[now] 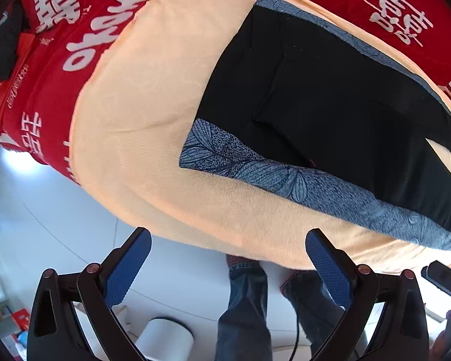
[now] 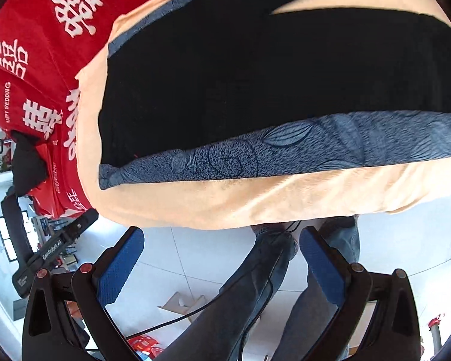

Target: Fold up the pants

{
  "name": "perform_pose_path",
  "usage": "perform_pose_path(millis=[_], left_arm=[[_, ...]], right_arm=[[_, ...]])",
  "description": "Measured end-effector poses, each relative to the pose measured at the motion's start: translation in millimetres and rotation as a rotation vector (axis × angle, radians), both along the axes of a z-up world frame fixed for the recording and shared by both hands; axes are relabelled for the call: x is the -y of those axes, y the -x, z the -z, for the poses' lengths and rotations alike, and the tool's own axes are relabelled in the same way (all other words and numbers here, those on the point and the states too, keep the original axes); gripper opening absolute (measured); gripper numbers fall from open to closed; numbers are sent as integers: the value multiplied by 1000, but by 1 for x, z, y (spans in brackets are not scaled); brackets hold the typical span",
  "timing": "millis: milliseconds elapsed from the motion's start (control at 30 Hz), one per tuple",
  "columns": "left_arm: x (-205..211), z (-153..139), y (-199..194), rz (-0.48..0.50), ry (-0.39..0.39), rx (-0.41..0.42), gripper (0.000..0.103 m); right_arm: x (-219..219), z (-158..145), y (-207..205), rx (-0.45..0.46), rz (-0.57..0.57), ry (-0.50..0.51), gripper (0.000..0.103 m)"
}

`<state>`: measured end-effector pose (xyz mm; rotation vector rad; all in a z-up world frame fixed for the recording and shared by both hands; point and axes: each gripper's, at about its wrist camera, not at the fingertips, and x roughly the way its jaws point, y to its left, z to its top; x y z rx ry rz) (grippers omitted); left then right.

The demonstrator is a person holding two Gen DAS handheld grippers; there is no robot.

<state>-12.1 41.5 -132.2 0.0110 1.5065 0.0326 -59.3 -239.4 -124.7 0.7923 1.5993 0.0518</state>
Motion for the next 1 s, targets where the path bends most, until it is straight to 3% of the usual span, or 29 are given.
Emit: perform_pose_path(millis=[233,333,433,500,567,667,767,833,900,933,1000], left_arm=[[-9,31,-5,-49,133,34,103],[-14,44,-6,-94,240,34,103],[-17,53,-11,-122,312,47,103],[-19,56,-17,-130,327,53,103],[-22,58,-22,-138,335,53,103],[-28,56,-27,-151,351,62,103],[-30,56,-35,-146,336,77,103],[-29,61,-38,-143,305,73,103],[-27,69,-40,-142,276,55,103],[-27,73,-40,-139,261,47,103],[-28,77,-36,-125,239,31,103]], right_arm=[[-17,25,-8,82,87,-143,103],[-30,41,-12,106,105,-220,103],[-40,58,-14,111,131,-288,96],[-44,70,-14,85,160,-345,77],[-51,75,-18,77,184,-400,76],[-56,58,-34,144,195,-430,73],[-51,41,-61,229,190,-359,73],[-50,52,-73,196,186,-328,73],[-57,81,-71,74,158,-335,72],[-65,93,-60,-5,123,-337,72],[-76,92,-38,-37,64,-326,71]])
